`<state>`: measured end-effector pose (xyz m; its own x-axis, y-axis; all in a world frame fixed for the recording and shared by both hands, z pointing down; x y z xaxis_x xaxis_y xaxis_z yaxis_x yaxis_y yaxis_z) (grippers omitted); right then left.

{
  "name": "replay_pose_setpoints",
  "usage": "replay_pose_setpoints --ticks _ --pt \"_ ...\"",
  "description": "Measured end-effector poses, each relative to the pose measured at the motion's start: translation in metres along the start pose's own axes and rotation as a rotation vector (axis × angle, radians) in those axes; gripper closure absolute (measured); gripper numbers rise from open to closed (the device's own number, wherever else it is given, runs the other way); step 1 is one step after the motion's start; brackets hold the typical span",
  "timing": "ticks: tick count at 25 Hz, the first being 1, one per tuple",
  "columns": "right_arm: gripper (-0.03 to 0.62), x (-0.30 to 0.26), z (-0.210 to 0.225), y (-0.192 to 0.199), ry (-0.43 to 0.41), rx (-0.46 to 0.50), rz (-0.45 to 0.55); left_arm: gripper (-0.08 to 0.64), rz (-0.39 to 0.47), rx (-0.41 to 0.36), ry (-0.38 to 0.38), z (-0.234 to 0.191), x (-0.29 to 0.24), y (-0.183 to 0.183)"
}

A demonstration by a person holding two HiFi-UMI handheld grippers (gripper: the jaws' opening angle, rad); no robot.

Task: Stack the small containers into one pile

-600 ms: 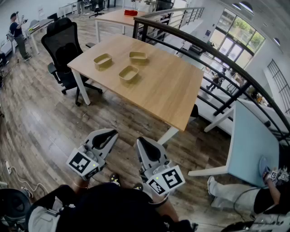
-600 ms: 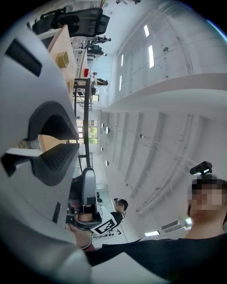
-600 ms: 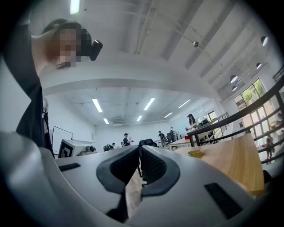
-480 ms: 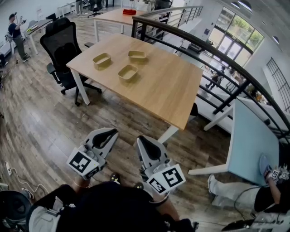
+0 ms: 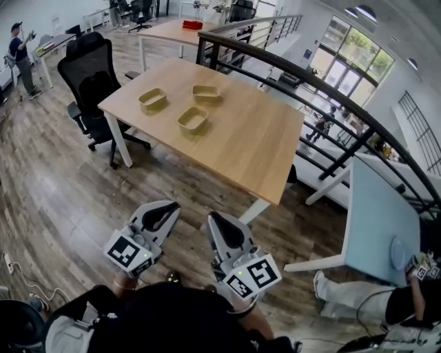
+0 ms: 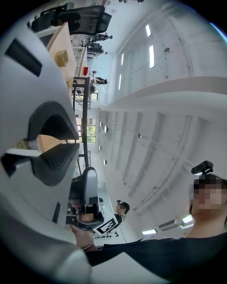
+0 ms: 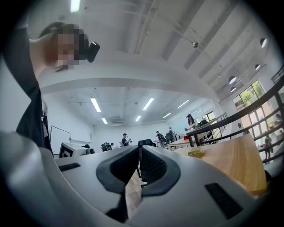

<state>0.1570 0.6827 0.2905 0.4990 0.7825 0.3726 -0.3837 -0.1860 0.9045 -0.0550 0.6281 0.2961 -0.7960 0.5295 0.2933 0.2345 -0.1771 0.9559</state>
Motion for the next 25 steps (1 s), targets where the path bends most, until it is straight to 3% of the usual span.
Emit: replay_pose_setpoints --ticks 10,16,25 --pt "0.560 -0.039 -0.023 0.022 -0.049 -0.001 -0.018 0.528 -0.012 -0.031 -0.028 -0.039 0.032 -0.006" --pt "0.560 -0.059 -0.042 0.036 -0.071 0.006 -0.035 0.526 -0.021 -0.011 -0.044 -0.062 0.052 -0.001" --pt "0.558 -0.076 -0.031 0.044 -0.074 0.002 -0.059 0.526 -0.016 0.019 -0.057 -0.080 0.049 0.010"
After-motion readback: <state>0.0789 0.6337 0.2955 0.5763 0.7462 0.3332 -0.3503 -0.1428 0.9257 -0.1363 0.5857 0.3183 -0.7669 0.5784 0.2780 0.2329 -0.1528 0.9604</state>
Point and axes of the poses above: the fingertips, and each gripper's own axes: x backward along the fingers, z to its right, y out of its underside, the point moved 10 cm from there along x, backward along the fingers, and after that the axes turned 14 degrees about z, right-handed, at the moved point
